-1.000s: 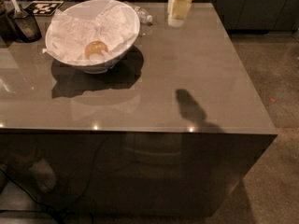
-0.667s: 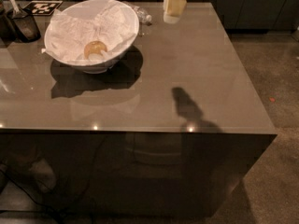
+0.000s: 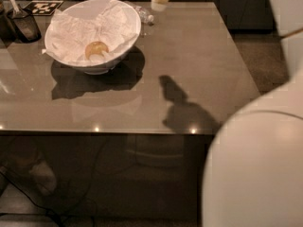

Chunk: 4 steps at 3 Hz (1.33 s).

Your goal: Pick apple from white bowl

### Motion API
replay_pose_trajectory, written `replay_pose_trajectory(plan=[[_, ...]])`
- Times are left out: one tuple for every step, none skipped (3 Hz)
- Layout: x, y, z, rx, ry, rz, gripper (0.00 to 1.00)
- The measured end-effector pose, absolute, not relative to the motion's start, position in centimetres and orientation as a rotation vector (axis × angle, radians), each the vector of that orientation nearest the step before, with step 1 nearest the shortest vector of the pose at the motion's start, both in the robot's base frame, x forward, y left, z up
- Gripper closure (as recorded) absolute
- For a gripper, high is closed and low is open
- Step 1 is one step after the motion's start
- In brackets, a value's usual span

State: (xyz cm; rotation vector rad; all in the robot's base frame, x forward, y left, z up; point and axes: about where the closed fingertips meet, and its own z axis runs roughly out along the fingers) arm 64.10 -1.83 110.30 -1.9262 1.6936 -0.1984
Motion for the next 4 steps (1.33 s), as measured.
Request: replay_pose_trajectory(plan=[[67.2,-0.1,110.7,-1.918,1.645,-0.209,0.00],[69.2,1.5,110.4,-1.927,1.609,-0.223,0.00],[70.3,3.0,109.6,-1.965,1.575,-0.234,0.00],[70.9,4.4,108.7,-2.022,1.543,-0.258,0.00]])
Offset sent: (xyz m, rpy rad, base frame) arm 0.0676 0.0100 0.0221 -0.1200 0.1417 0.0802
